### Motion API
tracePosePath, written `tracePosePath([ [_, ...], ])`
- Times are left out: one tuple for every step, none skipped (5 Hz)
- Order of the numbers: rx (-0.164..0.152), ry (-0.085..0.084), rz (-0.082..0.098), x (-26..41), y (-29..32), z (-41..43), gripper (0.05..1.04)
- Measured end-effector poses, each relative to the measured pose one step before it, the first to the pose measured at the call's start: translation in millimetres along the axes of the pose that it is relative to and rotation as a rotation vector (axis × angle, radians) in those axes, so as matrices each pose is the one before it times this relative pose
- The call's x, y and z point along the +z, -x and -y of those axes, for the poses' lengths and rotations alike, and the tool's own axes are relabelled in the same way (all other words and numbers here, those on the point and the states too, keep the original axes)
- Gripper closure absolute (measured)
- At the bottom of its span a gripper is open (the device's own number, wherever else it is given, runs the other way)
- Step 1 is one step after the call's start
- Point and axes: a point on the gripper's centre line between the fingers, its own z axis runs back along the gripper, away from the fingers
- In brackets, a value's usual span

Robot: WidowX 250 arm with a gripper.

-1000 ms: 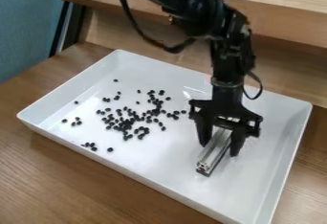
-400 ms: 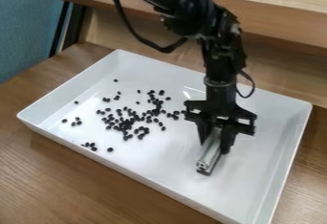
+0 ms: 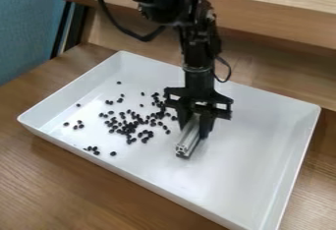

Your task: Sweep into pile

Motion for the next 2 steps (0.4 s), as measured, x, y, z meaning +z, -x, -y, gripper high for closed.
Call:
tracePosePath([
  [0.0062,-0.0081,-0.0191,-3.11,-3.57,-18.99,0.676],
  [0.0137,-0.0080,0.0217,1.03,-5.49,-18.80,0.676],
])
